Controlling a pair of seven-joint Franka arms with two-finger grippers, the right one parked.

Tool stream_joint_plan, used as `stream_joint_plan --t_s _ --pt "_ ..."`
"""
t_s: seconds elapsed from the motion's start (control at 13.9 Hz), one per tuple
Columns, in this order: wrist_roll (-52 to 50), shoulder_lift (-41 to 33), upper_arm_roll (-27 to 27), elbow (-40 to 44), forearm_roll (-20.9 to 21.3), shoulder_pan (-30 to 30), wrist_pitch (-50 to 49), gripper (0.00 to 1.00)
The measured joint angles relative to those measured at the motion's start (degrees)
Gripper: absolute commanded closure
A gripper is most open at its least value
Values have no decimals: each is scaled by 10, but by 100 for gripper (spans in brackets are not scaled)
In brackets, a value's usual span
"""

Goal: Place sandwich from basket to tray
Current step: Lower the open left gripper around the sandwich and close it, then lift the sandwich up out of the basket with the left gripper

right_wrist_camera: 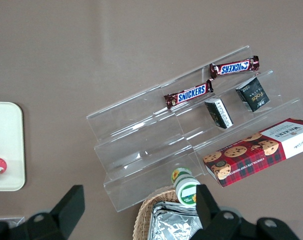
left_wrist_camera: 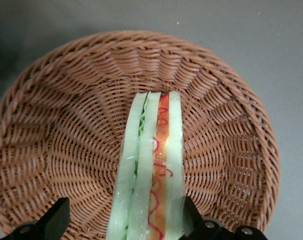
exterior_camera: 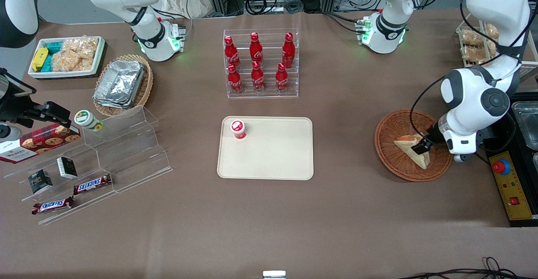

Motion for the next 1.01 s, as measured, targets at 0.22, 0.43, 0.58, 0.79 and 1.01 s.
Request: stream_joint_plan --t_s 0.22,0.43,0.58,0.79,1.01 --pt "0 11 -2 -1 0 -1 20 100" --pt "0 9 -8 3 0 -2 25 100" --pt "0 4 -13 13 1 -4 26 100" --pt "0 -4 -19 75 0 -5 -51 100" --pt "7 -6 -21 180 1 -5 -207 100"
